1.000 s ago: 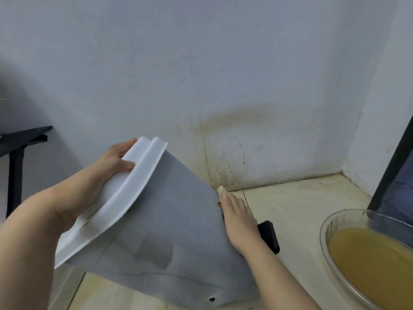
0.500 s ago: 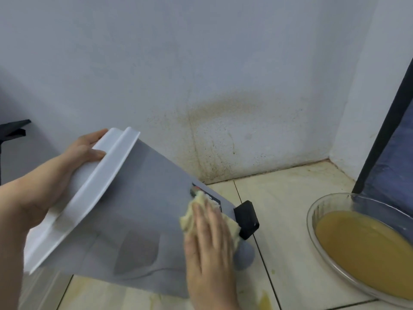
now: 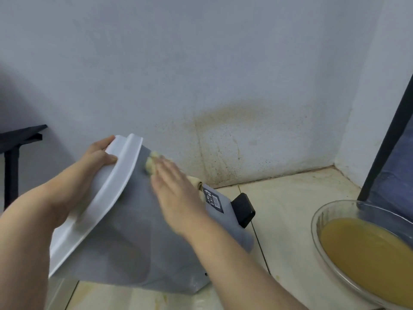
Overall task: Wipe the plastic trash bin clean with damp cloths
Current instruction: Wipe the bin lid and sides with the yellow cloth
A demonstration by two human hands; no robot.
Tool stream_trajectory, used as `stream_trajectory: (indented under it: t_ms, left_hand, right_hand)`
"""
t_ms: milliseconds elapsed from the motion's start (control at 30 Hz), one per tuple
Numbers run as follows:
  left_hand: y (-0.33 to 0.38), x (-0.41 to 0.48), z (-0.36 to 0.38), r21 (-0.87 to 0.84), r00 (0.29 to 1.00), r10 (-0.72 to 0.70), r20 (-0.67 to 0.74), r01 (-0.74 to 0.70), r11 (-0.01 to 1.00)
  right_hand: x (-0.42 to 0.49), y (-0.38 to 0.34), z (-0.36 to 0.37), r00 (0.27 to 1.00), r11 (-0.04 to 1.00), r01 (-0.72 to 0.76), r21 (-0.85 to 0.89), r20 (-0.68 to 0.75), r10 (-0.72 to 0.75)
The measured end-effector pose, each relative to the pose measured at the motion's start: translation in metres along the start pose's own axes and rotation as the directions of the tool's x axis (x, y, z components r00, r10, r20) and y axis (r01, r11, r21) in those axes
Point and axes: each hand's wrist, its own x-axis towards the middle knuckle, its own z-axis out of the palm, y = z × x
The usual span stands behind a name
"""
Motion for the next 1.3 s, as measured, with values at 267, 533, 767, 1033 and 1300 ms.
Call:
stream_trajectory:
  t_ms: [267, 533, 767, 1033, 1300]
  left_hand:
    - [0.006, -0.01, 0.003, -0.007, 0.995, 0.035, 0.092, -0.035, 0.999]
    - [0.036, -0.041, 0.039, 0.002, 0.973, 0.02, 0.228, -0.021, 1.0]
    - [0.032, -0.058, 0.062, 0.285, 0.957, 0.06, 0.282, -0.143, 0.948]
    - [0.037, -0.065, 0.124, 0.61, 0.962, 0.086, 0.259, -0.232, 0.758]
    - [0.036, -0.069, 0.123, 0.615, 0.968, 0.097, 0.232, -0.223, 0.756]
  right_hand:
    - [-0.116, 0.076, -0.01, 0.951, 0.936, -0.258, -0.24, -0.233, 0.202]
    - [-0.046, -0.014, -0.033, 0.943, 0.836, -0.094, 0.541, -0.221, 0.25]
    - [-0.058, 0.011, -0.113, 0.817, 0.268, -0.046, 0.962, -0.119, 0.564]
    - [-0.091, 0.03, -0.128, 0.742, 0.334, -0.086, 0.939, -0.164, 0.65]
    - [-0.098, 0.009, -0.105, 0.962, 0.961, 0.003, -0.278, -0.262, -0.079]
